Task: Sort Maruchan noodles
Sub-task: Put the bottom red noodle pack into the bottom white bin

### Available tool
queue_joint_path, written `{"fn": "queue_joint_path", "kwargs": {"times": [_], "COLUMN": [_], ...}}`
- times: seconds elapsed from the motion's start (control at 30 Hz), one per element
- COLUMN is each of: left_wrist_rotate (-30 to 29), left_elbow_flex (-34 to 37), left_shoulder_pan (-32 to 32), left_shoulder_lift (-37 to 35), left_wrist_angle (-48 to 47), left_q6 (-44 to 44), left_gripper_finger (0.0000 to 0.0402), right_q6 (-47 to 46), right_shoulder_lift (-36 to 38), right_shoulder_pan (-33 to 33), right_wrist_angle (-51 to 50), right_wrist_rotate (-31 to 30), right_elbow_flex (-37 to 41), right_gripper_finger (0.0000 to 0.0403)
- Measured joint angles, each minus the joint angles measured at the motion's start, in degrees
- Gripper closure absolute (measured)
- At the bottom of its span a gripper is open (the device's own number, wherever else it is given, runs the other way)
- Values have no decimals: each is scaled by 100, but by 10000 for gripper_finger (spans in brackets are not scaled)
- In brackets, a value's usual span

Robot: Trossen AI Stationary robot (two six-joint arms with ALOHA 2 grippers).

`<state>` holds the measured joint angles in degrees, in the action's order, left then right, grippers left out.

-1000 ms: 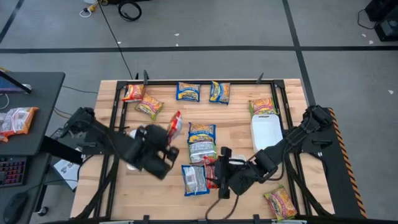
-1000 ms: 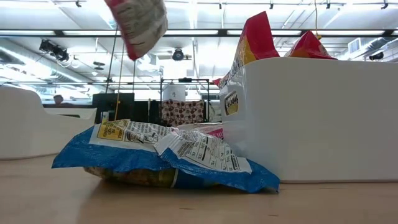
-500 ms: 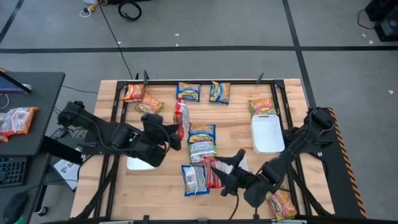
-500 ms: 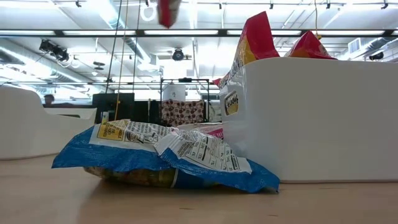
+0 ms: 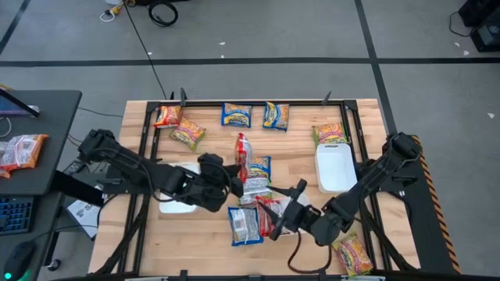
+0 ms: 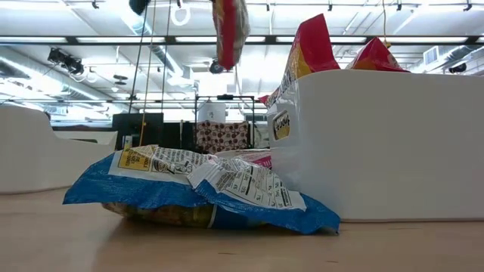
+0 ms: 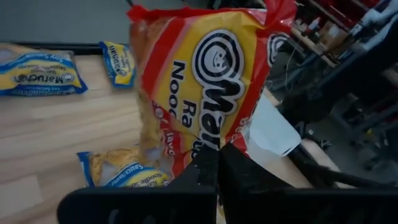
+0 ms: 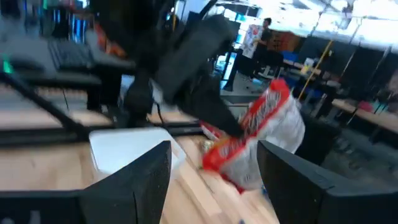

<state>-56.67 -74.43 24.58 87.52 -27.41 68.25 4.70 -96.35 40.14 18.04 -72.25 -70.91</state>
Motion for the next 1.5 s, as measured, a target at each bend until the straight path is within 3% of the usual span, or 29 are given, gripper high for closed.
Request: {"fn": "queue_joint_path", "kwargs": {"times": [0.3, 0.47, 0.77, 0.9, 1.13, 1.2, 1.33, 1.5], "left_wrist_rotate": [-66, -73, -92, -116, -126, -70, 89, 579], "left_elbow_flex": [94, 96, 96, 96, 101, 103, 103, 85], "left_shoulder_pan": [324, 507, 693, 773, 844, 846, 884, 1037], "left_shoulder_lift": [173, 173, 173, 173, 173, 173, 152, -140], "left_wrist_angle": [1159, 1406, 1393, 1372, 1350, 1350, 1364, 1173], "left_q6": [-1277, -1204, -1257, -1257, -1390, -1389, -1510, -1576], "left_gripper_finger": [397, 396, 396, 395, 395, 394, 371, 304], "right_q6": [-1773, -2288, -2613, -2835, -2849, -2768, -2749, -2791], "right_shoulder_lift": [105, 89, 89, 89, 95, 95, 130, 389], "right_shoulder_pan": [-220, -583, -1046, -1173, -1276, -1270, -1268, -1181], "right_wrist_angle": [-504, -1166, -1164, -1147, -1045, -1039, -1134, -1494], "right_wrist_rotate": [673, 621, 994, 1289, 1813, 1854, 1921, 2110], "right_elbow_flex": [-38, -36, -36, -36, -36, -36, -36, -29], "right_gripper_finger": [192, 201, 216, 260, 382, 389, 389, 391]}}
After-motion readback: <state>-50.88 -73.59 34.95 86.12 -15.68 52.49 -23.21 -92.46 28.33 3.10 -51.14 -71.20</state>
